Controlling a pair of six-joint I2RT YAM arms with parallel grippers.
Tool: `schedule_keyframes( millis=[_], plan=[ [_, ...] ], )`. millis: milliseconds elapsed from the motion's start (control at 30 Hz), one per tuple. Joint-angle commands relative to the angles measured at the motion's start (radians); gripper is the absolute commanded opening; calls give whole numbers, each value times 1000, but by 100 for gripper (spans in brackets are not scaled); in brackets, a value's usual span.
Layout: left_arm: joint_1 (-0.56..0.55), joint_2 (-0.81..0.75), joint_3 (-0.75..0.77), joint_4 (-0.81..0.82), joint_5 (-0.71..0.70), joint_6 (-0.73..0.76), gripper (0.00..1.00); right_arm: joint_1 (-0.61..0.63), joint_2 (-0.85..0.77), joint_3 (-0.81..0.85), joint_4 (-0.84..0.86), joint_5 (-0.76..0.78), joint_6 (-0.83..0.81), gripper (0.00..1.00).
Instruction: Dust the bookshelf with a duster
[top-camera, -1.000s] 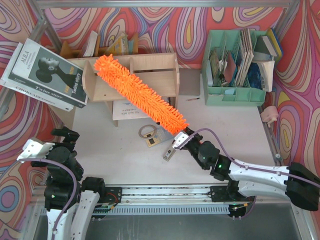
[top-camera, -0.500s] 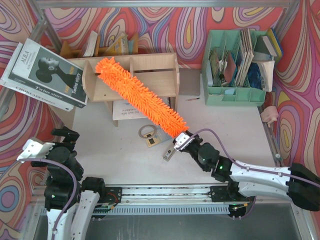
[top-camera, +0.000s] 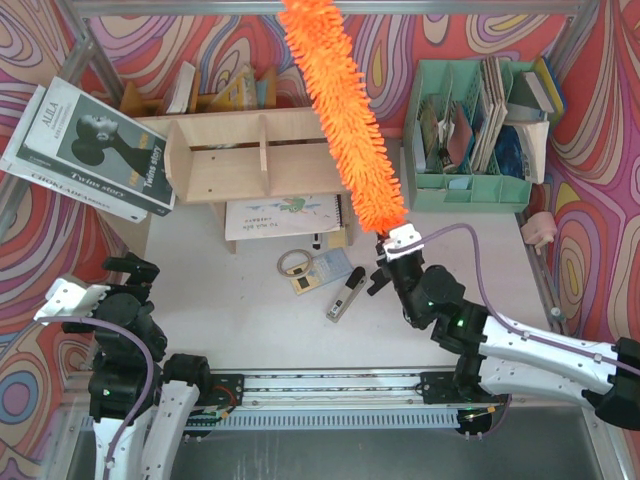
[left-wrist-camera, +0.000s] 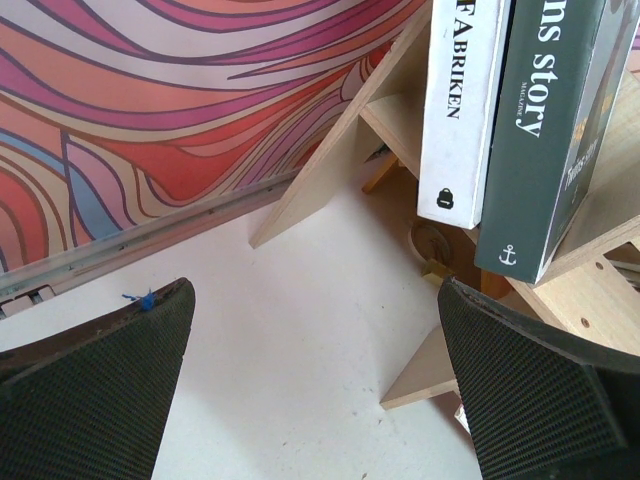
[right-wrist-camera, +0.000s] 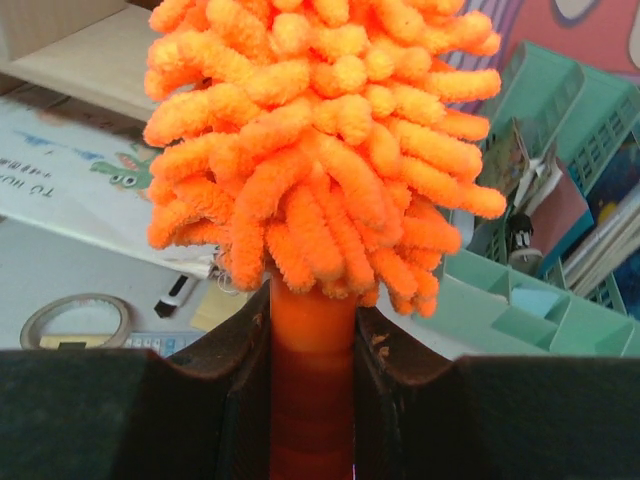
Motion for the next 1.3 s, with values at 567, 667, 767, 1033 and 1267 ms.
schedule_keyframes(
  millis=[567,667,767,1033,1267],
  plan=[
    [-2,10,-16,24,11,21,98,-63,120,234,-738,149,785,0],
    [-2,8,-16,22,11,20,99,-62,119,216,-753,107,802,0],
    [-2,10,-16,23,12,21,98,-62,117,177,-734,47,800,0],
    [-2,10,-16,25,14,21,99,-63,182,125,-770,-60,891,0],
    [-2,14,-18,27,17,22,99,-63,223,69,-785,-54,981,0]
  ],
)
